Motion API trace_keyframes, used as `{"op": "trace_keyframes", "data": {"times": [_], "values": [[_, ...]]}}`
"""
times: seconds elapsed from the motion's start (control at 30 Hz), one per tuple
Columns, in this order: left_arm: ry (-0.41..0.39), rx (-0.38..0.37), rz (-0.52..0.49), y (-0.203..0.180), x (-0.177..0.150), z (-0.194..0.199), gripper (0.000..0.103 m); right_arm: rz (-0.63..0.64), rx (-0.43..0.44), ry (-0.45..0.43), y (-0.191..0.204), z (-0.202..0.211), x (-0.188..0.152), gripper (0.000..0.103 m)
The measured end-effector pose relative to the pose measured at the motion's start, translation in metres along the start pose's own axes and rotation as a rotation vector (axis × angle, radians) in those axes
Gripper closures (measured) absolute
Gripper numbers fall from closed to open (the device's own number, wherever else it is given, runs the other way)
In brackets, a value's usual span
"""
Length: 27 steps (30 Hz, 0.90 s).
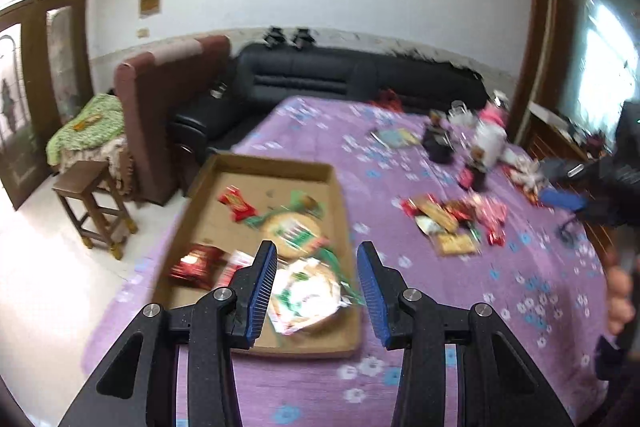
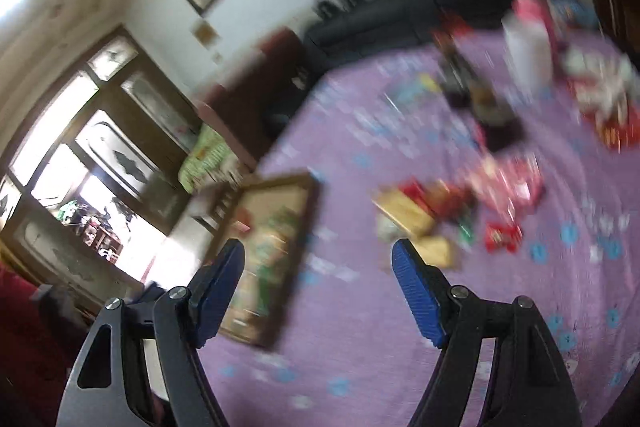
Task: Organize snacks
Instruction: 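Move both tools back over the table toward the remaining snacks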
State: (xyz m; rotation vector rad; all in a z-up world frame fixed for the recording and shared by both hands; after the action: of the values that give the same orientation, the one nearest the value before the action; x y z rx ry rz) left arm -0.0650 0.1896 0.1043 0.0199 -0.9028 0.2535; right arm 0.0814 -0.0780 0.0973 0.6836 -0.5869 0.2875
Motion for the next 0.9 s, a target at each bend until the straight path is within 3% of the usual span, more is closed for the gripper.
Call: {"op": "trace_keyframes", "data": {"times": [0.2, 0.47, 0.57, 0.63, 0.73, 0.8, 0.87, 0.9], "values": [[0.103, -0.034, -0.070, -0.043, -0.023, -0.047, 0.059, -0.052, -0.078, 0.108, -0.064, -0.075, -0.006, 0.027], [0.169, -0.071, -0.115, -0.066, -0.036, -0.080, 0.059, 0.084, -0.244, 0.145, -0.082, -0.137, 0.012, 0.027], [0.178, -0.083, -0.122, -0.068, -0.039, -0.084, 0.059, 0.114, -0.244, 0.125, -0.081, -0.144, 0.011, 0.027], [0.180, -0.085, -0.121, -0.067, -0.038, -0.087, 0.059, 0.114, -0.201, 0.136, -0.078, -0.140, 0.007, 0.027], [0.175, -0.092, -0.096, -0.062, -0.037, -0.087, 0.059, 0.136, -0.097, 0.222, -0.057, -0.134, -0.014, 0.027], [0.175, -0.094, -0.086, -0.058, -0.037, -0.086, 0.059, 0.092, 0.086, 0.312, -0.037, -0.123, -0.040, 0.026], [0.174, -0.090, -0.081, -0.055, -0.038, -0.084, 0.059, 0.051, 0.240, 0.324, -0.024, -0.108, -0.053, 0.026], [0.174, -0.088, -0.079, -0.054, -0.038, -0.084, 0.059, 0.066, 0.229, 0.293, -0.022, -0.098, -0.053, 0.026]]}}
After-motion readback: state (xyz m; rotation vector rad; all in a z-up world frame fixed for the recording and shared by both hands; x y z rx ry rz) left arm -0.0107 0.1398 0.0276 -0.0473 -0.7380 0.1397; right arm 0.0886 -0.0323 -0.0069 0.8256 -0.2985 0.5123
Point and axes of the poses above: each gripper's, at about its wrist camera, not at the fingertips, and z roughly against the way its jaws point, y to its left, x to its top, the point moved 4 cm from there along -z, roughly the way its jaws point, and after that the axes turned 1 degree about y, right-handed, at the moved point
